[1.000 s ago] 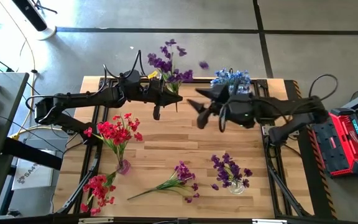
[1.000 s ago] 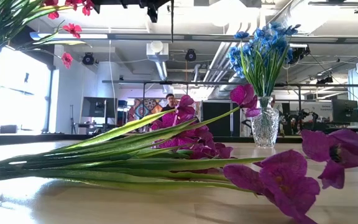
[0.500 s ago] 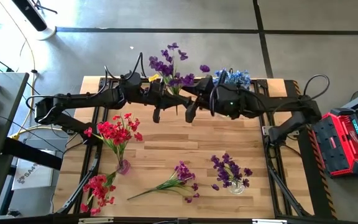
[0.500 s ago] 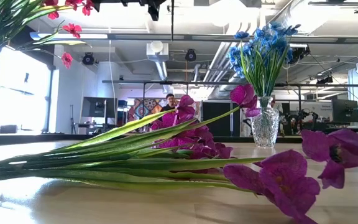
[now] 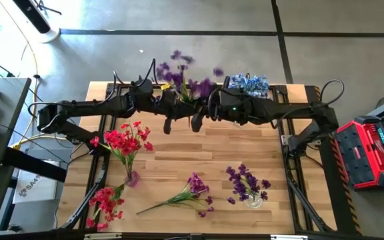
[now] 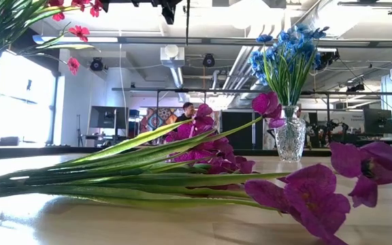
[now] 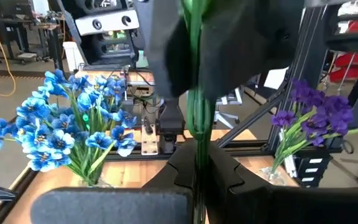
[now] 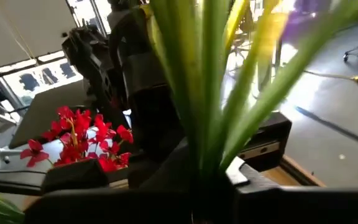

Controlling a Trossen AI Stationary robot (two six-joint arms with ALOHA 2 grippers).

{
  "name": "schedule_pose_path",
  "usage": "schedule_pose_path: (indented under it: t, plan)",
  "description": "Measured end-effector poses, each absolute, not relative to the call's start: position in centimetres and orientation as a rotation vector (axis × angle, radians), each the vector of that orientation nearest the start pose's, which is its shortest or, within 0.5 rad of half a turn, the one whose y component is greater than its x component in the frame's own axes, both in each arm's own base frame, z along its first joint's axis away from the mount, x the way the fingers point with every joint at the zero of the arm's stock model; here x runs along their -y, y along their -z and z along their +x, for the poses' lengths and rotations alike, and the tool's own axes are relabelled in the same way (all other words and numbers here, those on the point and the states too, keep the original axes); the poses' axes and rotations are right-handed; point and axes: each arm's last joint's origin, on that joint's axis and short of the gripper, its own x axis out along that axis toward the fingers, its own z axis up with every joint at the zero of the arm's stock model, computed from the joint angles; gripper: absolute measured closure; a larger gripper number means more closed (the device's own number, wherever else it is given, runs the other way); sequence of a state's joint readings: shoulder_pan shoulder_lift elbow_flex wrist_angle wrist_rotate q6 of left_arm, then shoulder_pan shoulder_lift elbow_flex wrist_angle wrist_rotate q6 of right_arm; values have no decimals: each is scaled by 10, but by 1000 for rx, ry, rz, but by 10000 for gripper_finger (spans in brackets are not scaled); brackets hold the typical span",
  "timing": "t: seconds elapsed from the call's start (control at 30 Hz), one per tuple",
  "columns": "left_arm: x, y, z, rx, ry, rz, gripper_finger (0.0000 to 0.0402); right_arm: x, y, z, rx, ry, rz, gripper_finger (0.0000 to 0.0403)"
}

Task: Sort flowers into vase by color
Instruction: Put the right violet flower into the bottom transparent flower vase

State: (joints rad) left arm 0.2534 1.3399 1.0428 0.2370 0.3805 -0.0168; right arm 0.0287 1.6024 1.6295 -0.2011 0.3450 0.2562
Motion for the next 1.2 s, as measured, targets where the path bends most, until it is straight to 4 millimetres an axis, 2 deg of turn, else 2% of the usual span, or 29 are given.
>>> schedule_pose_path:
  t: [0.23,0.4,0.63,0.93,1.2]
  plan:
    - [-64,-339,299,-82,134,-85,375,-16,-424,356,-108,433,190,399]
    - [-62,-336,300,-109,133,-113,338,-27,-442,329,-89,513,163,400]
    - [-62,-334,299,-132,129,-174,302,-42,-454,288,-144,546,174,402]
    - [-62,-334,299,-127,131,-192,298,-69,-458,238,-237,462,253,402]
    - [-61,-334,300,-128,133,-201,298,-94,-453,193,-256,521,286,403]
